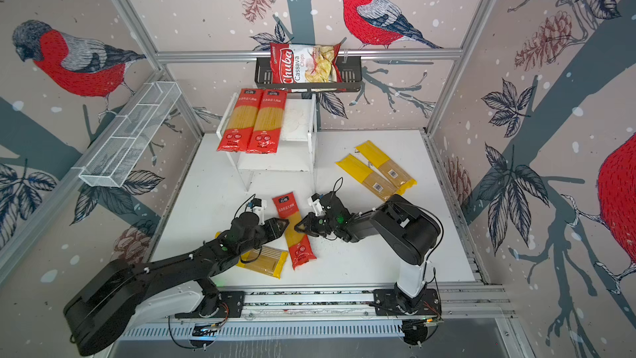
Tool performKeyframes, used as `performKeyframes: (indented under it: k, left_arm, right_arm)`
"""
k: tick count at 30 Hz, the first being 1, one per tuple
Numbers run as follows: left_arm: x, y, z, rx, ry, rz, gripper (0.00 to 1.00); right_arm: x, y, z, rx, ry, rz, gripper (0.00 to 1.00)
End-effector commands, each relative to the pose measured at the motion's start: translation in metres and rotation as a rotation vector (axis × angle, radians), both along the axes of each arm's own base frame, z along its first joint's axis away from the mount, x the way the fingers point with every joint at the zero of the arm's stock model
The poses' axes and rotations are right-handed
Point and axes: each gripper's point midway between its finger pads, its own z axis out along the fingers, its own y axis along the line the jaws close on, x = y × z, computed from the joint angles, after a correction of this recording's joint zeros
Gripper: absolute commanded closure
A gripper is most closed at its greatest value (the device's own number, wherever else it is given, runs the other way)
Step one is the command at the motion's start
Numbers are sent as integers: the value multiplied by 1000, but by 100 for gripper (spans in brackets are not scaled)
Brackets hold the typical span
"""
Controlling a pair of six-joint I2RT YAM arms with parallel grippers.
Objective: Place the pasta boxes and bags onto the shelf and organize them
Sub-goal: 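Release the left gripper and lift the bag's end with the right gripper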
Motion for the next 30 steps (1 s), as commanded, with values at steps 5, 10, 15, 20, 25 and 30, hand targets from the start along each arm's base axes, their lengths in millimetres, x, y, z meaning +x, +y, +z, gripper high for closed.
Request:
performKeyframes:
  k: [5,10,15,20,25,30]
  left_arm:
    - [13,32,35,85,-127,85,56]
    - [19,45,63,122,-203,108,52]
    - [19,53,79,131,-240,123,49]
    - [19,61,88,154,-270,140,48]
    - [21,70,98,177,-297,166,47]
    - [24,80,109,201,-327,203,46]
  right_arm:
    - [-2,-5,24,-10,-95,57,98]
    - [-3,-12,40,-41,-227,94,100]
    - [-6,-17,68,-18,-352,123,100]
    - [-16,-22,106,46,-465,165,100]
    - [-30,-31,155,131,-598,204,100]
    - [-38,-39,197,186,-707,230,100]
